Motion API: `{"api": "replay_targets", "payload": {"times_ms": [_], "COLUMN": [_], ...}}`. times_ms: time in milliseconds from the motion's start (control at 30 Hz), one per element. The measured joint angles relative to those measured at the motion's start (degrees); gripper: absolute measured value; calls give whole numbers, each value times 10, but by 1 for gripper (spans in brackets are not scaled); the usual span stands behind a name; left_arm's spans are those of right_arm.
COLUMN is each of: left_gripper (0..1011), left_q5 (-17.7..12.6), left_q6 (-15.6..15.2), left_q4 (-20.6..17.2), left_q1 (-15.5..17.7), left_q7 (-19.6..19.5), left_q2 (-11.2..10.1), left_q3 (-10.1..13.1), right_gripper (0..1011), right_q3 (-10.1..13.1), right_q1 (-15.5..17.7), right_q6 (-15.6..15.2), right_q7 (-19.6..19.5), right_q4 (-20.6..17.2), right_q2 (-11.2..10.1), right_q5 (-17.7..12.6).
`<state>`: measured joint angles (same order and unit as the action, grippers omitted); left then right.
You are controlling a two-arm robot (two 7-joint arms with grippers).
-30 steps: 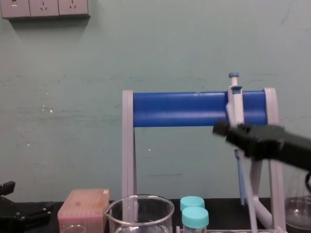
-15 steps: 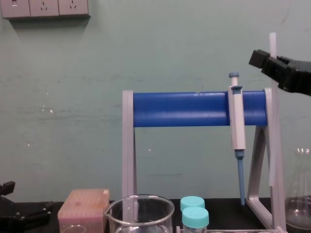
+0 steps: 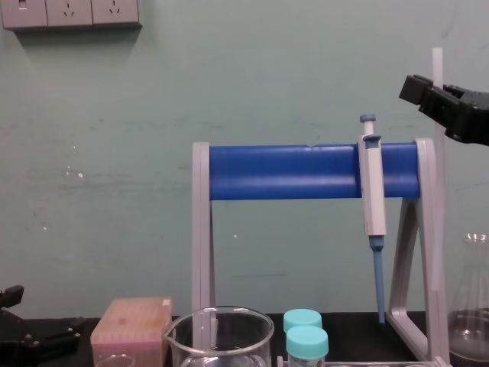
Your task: Pick up the stirring rod with one hand, then place it down.
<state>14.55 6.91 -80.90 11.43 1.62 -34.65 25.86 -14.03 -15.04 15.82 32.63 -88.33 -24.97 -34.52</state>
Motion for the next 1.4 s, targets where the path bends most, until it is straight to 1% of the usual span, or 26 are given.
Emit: {"api": "replay_targets", "payload": {"times_ms": [767, 1400], "left_gripper": [1000, 1000], "left_q5": [0, 0], "left_q6": [0, 0], "left_q4": [0, 0], "left_q1": [0, 0], "left_q7": [0, 0], "left_q2": [0, 0], "left_q3": [0, 0], "right_gripper": [65, 65], "right_q3": [0, 0], "right_q1": [-2, 2], "right_q6": [-6, -8], "right_q7": [3, 6], "right_q4": [7, 3], "right_q2": [4, 1], "right_q5": [6, 4]}}
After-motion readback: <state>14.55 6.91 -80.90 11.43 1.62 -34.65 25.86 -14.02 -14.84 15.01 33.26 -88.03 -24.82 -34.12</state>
